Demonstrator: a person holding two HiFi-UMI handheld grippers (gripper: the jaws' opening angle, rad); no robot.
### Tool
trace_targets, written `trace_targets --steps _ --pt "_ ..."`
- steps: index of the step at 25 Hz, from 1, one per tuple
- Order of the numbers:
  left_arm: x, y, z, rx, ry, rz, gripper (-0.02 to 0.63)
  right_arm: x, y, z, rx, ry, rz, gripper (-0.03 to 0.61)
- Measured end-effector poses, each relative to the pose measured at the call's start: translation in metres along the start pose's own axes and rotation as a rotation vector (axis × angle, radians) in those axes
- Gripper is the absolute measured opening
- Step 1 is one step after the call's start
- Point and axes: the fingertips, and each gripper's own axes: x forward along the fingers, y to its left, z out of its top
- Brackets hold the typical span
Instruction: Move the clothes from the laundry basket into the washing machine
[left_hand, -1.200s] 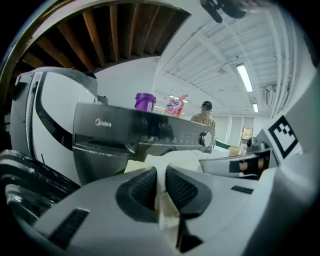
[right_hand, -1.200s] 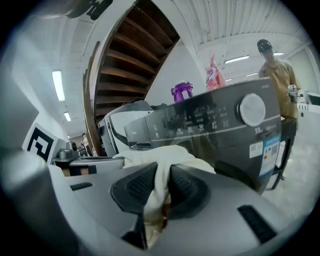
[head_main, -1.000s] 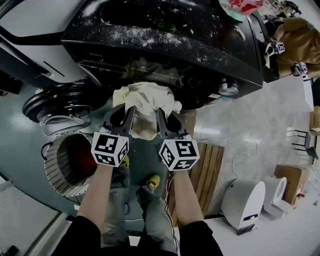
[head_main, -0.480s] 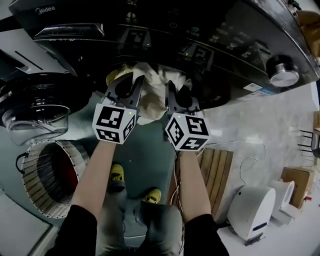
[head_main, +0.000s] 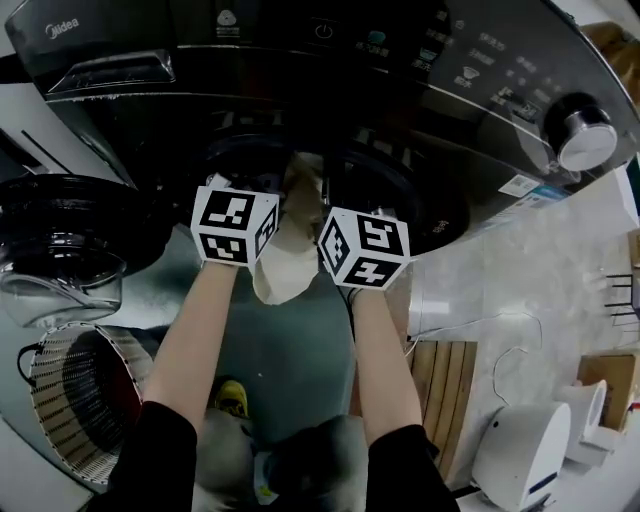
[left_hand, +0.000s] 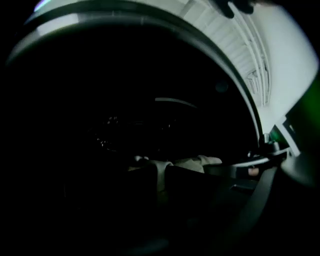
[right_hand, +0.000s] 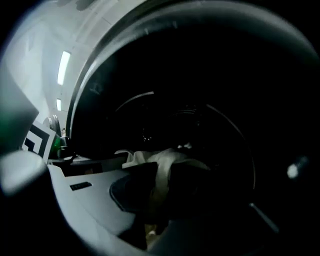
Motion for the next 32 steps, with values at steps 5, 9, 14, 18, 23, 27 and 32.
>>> trace_targets --steps 5,9,14,18,23,27,32 --pt "0.008 0.011 -0.045 0.05 0.134 0.025 0.164 0.012 -0.004 -0.05 -0.004 0.122 0.011 0.223" --pt "0.004 0.011 -0.044 0.053 0.133 0.006 0.227 0.013 -0.012 -0.05 0.012 0.137 -0.01 0.279" --pt "-0.001 0.011 -0.039 0.048 0.123 0.0 0.238 0.014 0.001 -0.039 -0.042 0.149 0.027 0.373" --pt "-0.005 0.007 -0.041 0.043 0.123 0.0 0.239 0.007 0.0 -0.036 -0.017 0.129 0.023 0.358" --pt "-0.017 0.005 -0.044 0.038 0.131 0.01 0.238 -0.01 -0.013 -0.038 0.012 0.125 -0.038 0.229" --pt "-0.034 0.002 -0.042 0.036 0.167 0.023 0.036 -0.028 -0.017 -0.034 0.015 0.146 -0.091 0.005" --pt "-0.069 -0.005 -0.024 -0.022 0.194 0.049 0.011 -0.058 0.004 -0.019 0.024 0.171 -0.046 0.003"
